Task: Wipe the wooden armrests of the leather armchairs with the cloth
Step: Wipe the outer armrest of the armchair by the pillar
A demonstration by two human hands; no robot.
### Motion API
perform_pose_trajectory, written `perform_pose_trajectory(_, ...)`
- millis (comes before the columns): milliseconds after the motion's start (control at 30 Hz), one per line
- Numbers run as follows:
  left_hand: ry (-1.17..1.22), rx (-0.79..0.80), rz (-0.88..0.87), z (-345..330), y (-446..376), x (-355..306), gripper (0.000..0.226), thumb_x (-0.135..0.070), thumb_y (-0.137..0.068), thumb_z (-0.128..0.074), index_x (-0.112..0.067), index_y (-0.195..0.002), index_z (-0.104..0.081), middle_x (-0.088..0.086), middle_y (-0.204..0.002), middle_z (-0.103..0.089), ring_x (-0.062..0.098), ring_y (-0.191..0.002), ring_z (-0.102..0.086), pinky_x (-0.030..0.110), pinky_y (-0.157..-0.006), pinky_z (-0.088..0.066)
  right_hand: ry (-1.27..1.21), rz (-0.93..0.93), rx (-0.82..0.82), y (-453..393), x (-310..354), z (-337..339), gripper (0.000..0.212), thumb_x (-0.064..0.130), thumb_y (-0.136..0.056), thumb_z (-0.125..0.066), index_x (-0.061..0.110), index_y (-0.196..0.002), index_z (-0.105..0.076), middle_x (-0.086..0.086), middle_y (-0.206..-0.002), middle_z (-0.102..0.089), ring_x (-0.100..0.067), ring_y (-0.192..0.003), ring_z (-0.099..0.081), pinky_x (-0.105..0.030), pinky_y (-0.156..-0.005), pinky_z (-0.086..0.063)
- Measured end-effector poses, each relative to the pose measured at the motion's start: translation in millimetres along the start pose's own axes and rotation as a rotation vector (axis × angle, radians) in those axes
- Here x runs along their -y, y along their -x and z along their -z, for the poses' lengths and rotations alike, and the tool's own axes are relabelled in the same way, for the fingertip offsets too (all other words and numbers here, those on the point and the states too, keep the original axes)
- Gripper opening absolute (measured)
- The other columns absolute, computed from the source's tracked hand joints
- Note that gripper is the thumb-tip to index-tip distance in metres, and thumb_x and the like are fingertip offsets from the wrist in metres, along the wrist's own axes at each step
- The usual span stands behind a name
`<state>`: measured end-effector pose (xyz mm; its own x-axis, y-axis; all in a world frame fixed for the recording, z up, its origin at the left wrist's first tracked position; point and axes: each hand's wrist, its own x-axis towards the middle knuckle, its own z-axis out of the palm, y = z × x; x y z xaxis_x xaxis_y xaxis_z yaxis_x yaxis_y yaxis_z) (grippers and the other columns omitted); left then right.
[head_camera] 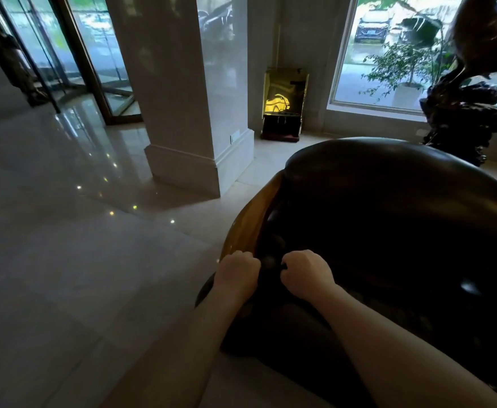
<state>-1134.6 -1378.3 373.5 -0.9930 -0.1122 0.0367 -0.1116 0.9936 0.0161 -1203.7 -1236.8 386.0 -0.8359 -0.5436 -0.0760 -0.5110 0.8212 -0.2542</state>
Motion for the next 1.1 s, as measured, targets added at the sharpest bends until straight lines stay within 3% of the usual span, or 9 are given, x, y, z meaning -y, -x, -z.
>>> perform_pose_trajectory(133,0.020,0.064,0.049,-14.4,-20.9,35.7,0.013,-0.012,-0.085,-0.052,-0.010,-0.090,-0.063,0.011,-0.094,-0.062,0.029,-0.085,-0.060,0.032,-0.065,-0.041,-0.031,-0.015,0.021,-36.9,16.3,-17.5,0.015,0.019,-0.084,-0.054,0.016,-0.075,-0.065,0.004,-0.068,-0.059,-0.015,-0.063,-0.059,-0.023,-0.046,-0.041)
perform_pose_trajectory(400,0.060,0.261,0.136,-55.7,-96.7,97.6,0.021,-0.012,-0.085,-0.051,-0.009,-0.104,-0.060,0.013,-0.108,-0.060,0.029,-0.097,-0.059,0.030,-0.068,-0.038,-0.154,-0.066,0.140,-124.7,27.5,-58.3,0.016,0.018,-0.083,-0.053,0.015,-0.079,-0.068,0.000,-0.073,-0.066,-0.016,-0.063,-0.063,-0.029,-0.052,-0.053)
perform_pose_trajectory(500,0.104,0.245,0.160,-71.7,-122.5,115.3,0.025,-0.012,-0.085,-0.052,-0.010,-0.106,-0.064,0.013,-0.107,-0.062,0.028,-0.096,-0.060,0.029,-0.068,-0.038,-0.190,-0.107,0.173,-152.9,25.4,-70.0,0.015,0.017,-0.083,-0.054,0.014,-0.078,-0.068,0.000,-0.072,-0.066,-0.017,-0.063,-0.063,-0.029,-0.053,-0.053)
perform_pose_trajectory(733,0.135,0.216,0.045,-115.0,-162.4,151.0,0.013,-0.012,-0.083,-0.051,-0.011,-0.090,-0.062,0.008,-0.094,-0.058,0.023,-0.084,-0.054,0.027,-0.061,-0.032,-0.227,-0.234,0.258,-202.2,28.4,-105.0,0.017,0.017,-0.086,-0.055,0.016,-0.081,-0.071,0.001,-0.070,-0.067,-0.014,-0.061,-0.065,-0.029,-0.056,-0.058)
perform_pose_trajectory(867,0.170,0.204,-0.047,-147.4,-190.2,175.9,0.012,-0.010,-0.080,-0.048,-0.018,-0.072,-0.047,0.001,-0.076,-0.045,0.016,-0.069,-0.042,0.026,-0.055,-0.025,-0.203,-0.319,0.320,-226.1,35.8,-127.5,0.019,0.018,-0.088,-0.053,0.018,-0.083,-0.071,0.003,-0.071,-0.067,-0.012,-0.062,-0.065,-0.027,-0.055,-0.056)
perform_pose_trajectory(967,0.262,0.217,-0.132,-176.7,-213.0,195.9,0.012,-0.013,-0.080,-0.047,-0.019,-0.070,-0.045,0.001,-0.078,-0.049,0.019,-0.075,-0.049,0.028,-0.058,-0.035,-0.235,-0.422,0.335,-247.5,41.6,-144.8,0.018,0.021,-0.090,-0.053,0.021,-0.082,-0.070,0.005,-0.070,-0.066,-0.009,-0.060,-0.064,-0.025,-0.055,-0.056)
perform_pose_trajectory(1100,0.379,0.276,-0.231,-213.6,-237.2,226.3,0.016,-0.019,-0.083,-0.045,-0.013,-0.081,-0.060,0.004,-0.087,-0.058,0.022,-0.083,-0.053,0.031,-0.068,-0.042,-0.297,-0.529,0.363,-274.1,45.8,-166.9,0.018,0.025,-0.092,-0.054,0.028,-0.081,-0.067,0.008,-0.069,-0.066,-0.006,-0.056,-0.063,-0.020,-0.045,-0.048)
